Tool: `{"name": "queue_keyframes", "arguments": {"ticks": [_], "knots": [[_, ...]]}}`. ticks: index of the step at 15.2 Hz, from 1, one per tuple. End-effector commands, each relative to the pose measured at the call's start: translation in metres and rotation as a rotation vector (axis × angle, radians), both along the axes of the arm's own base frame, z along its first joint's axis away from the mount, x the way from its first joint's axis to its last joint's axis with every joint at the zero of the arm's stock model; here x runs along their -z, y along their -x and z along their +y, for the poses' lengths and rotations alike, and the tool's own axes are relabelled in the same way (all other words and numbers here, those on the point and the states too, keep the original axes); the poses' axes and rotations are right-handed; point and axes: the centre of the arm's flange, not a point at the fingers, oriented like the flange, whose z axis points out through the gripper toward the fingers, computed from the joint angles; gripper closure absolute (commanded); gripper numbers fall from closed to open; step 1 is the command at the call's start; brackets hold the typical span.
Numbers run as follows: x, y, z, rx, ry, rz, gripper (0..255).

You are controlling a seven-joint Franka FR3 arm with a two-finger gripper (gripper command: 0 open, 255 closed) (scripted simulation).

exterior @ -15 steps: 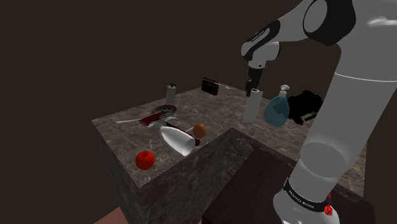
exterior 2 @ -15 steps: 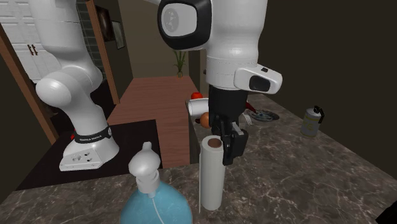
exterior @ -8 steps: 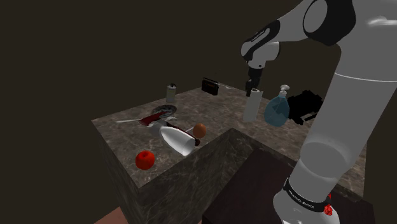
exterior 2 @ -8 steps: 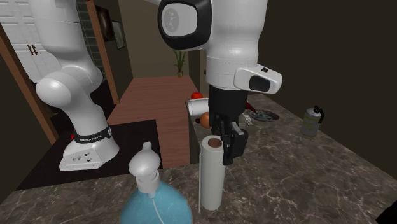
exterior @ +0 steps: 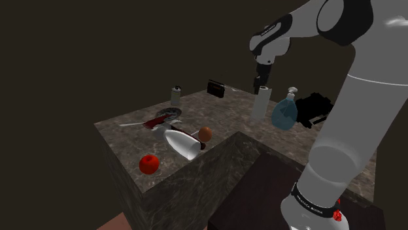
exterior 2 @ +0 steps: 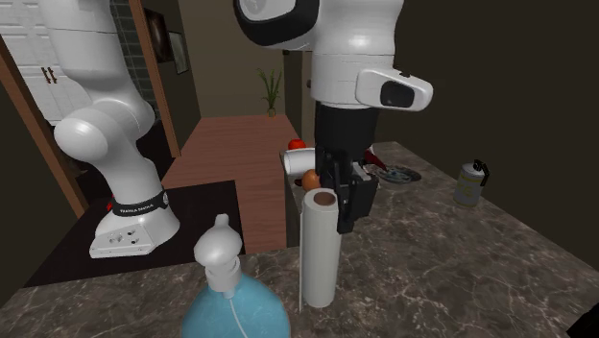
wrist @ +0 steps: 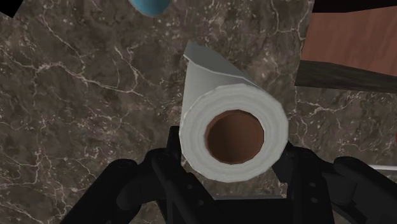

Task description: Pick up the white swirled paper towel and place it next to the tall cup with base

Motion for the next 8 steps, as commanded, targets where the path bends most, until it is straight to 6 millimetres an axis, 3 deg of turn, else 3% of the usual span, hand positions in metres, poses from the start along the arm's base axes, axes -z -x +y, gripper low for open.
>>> {"name": "queue_keyframes", "arguments": {"ticks": [1, 8], "knots": [[-0.011, -0.001, 0.000, 0.000, 0.000, 0.000, 255], [-0.048, -0.001, 0.000, 0.000, 0.000, 0.000, 255]]}}
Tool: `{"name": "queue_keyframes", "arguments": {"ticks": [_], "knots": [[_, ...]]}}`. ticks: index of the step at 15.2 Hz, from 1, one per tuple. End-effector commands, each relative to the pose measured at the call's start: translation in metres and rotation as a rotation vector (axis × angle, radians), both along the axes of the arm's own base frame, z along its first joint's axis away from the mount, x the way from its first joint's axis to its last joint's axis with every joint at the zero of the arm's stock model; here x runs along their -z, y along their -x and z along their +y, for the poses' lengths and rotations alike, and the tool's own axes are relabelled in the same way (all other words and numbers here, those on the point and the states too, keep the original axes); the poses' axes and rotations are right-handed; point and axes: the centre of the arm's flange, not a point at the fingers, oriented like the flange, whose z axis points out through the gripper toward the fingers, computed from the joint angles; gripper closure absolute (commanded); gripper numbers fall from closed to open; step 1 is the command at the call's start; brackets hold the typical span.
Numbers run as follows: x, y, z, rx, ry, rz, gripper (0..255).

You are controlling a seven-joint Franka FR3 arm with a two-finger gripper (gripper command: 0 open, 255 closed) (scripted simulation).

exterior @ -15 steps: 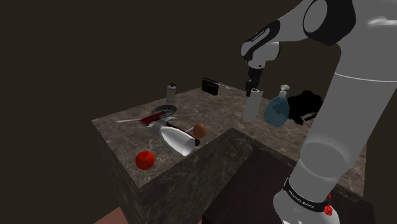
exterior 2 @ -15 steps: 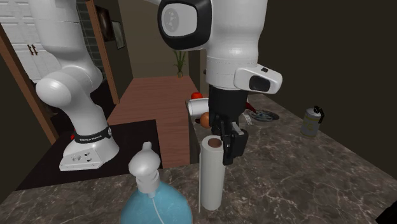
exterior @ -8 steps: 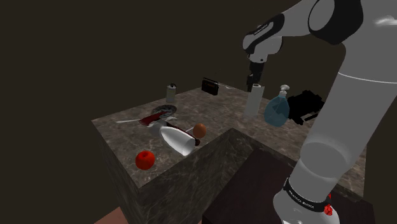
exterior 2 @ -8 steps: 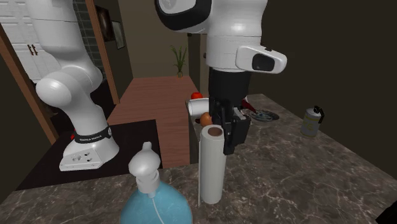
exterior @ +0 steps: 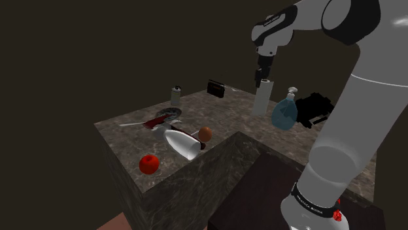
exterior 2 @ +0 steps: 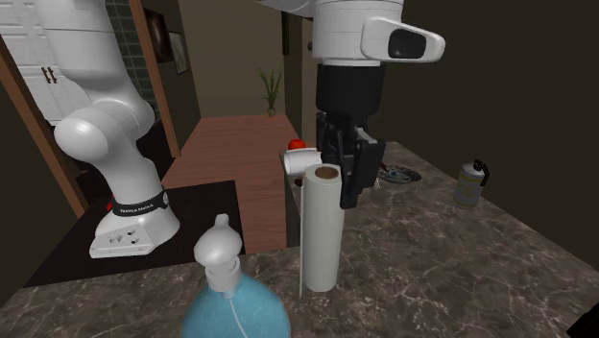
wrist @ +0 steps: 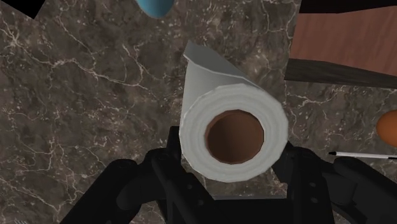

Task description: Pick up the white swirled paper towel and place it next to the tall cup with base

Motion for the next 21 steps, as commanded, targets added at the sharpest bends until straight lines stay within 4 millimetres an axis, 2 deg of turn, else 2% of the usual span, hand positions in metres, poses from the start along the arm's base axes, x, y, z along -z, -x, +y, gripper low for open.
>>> {"name": "queue_keyframes", "arguments": {"ticks": [1, 21], "knots": [[-0.011, 0.000, -0.001, 0.000, 0.000, 0.000, 255], [-0.116, 0.000, -0.001, 0.000, 0.000, 0.000, 255]]}}
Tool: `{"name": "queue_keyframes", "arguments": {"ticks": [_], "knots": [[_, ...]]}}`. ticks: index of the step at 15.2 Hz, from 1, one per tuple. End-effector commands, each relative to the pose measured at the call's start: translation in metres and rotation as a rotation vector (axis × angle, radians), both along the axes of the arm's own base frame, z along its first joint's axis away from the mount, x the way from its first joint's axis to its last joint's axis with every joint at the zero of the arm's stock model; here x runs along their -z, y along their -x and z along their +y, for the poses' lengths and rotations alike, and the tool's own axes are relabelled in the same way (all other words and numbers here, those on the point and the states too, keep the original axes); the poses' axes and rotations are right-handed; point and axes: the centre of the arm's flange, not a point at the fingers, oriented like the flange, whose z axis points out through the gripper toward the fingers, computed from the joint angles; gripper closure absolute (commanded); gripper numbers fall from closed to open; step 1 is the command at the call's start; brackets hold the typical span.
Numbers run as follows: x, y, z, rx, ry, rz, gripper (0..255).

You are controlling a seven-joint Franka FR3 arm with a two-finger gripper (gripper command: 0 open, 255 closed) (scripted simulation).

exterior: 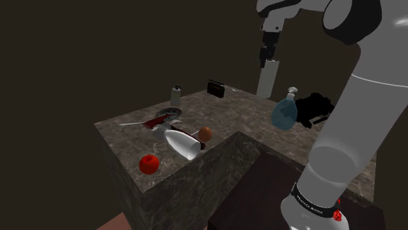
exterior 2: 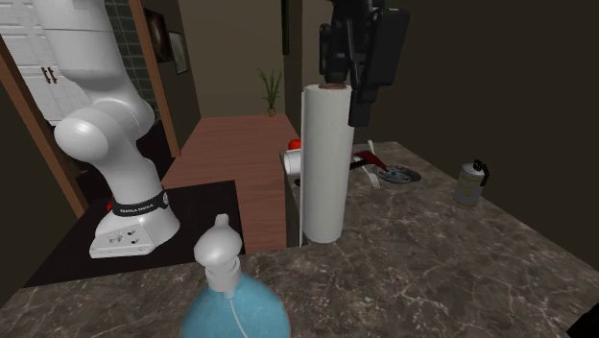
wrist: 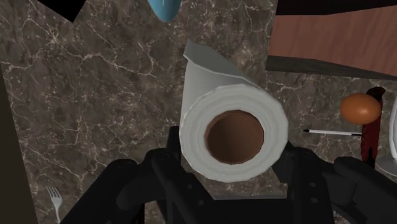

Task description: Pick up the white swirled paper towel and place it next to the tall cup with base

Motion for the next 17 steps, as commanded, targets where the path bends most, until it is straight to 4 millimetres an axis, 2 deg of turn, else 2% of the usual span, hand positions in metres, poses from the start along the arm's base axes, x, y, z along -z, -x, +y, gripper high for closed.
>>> {"name": "queue_keyframes", "arguments": {"ticks": [1, 17], "knots": [[-0.011, 0.001, 0.000, 0.000, 0.000, 0.000, 255], [-0.095, 0.001, 0.000, 0.000, 0.000, 0.000, 255]]}}
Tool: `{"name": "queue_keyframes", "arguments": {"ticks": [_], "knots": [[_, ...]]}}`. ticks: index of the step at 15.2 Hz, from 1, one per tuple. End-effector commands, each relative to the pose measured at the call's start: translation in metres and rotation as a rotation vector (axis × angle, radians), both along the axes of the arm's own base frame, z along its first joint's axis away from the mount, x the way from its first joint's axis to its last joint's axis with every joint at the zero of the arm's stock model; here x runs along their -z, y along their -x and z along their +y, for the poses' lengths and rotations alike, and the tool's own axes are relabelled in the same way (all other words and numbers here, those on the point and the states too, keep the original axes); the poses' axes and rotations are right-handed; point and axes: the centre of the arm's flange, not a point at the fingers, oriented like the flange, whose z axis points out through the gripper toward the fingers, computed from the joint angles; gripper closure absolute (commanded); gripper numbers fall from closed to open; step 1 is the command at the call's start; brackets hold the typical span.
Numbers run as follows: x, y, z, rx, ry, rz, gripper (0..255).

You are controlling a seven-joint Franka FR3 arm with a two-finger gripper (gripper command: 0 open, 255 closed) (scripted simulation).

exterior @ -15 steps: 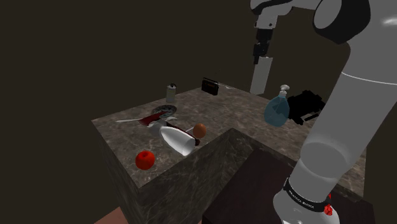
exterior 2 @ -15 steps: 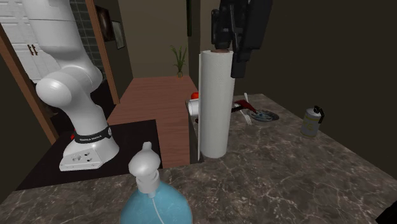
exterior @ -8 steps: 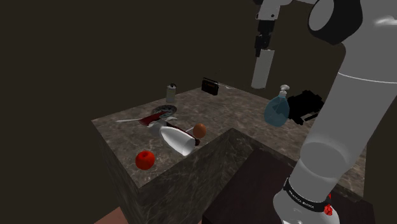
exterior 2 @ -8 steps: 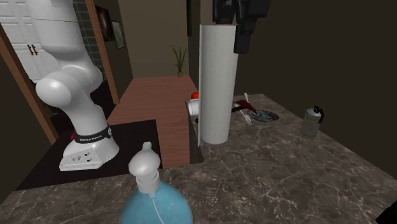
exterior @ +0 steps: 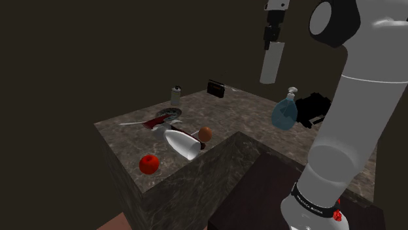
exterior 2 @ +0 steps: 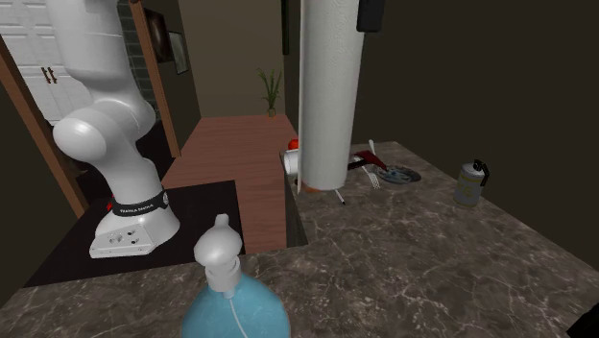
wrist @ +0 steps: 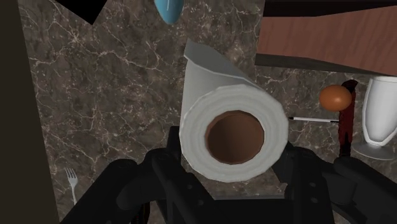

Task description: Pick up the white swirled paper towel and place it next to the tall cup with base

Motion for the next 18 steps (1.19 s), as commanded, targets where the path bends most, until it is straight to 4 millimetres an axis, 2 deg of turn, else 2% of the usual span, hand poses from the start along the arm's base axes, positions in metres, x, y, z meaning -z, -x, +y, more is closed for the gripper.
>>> {"name": "queue_keyframes", "arguments": {"ticks": [1, 18], "knots": [[-0.009, 0.000, -0.001, 0.000, 0.000, 0.000, 255], [-0.011, -0.092, 0.204, 0.000, 0.000, 0.000, 255]]}}
